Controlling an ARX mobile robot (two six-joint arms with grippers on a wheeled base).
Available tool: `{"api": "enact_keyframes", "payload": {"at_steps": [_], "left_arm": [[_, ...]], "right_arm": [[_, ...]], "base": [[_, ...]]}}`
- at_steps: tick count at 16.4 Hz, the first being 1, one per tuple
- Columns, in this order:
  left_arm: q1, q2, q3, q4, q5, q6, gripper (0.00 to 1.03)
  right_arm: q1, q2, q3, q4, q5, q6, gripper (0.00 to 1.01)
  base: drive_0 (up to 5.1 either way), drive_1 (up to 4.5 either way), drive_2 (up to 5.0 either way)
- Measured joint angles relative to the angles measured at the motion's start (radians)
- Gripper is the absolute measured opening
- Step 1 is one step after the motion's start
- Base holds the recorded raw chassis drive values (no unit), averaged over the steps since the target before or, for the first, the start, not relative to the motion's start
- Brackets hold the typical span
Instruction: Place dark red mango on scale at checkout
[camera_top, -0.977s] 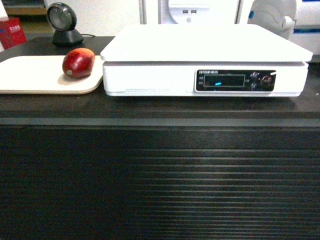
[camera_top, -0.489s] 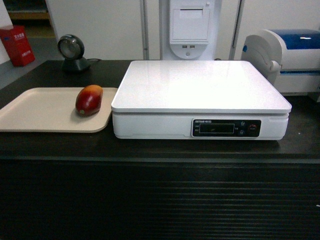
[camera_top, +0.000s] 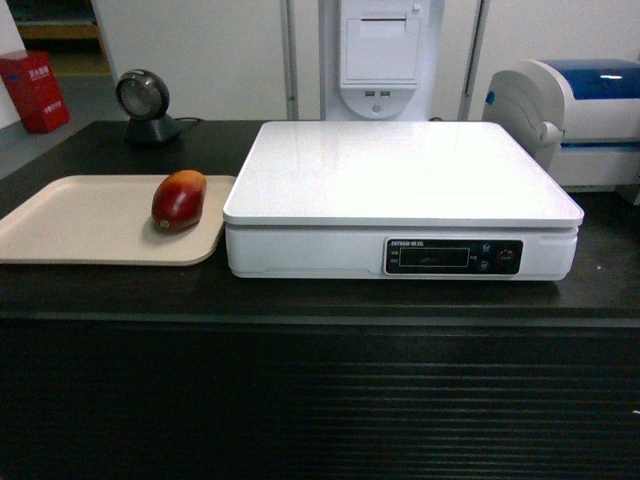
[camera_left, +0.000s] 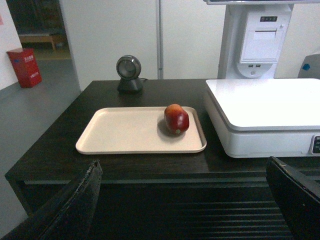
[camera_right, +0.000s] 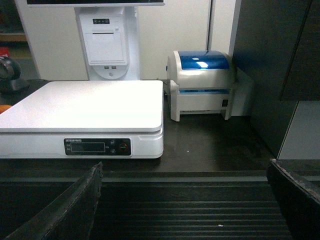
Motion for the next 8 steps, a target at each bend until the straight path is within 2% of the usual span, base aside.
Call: {"api": "enact_keyframes", "payload": {"at_steps": [8], "left_arm": [[0.0,0.0,0.0,0.0,0.0,0.0,0.98]], "right_arm": [[0.0,0.0,0.0,0.0,0.0,0.0,0.98]], "base": [[0.0,0.0,0.0]]}}
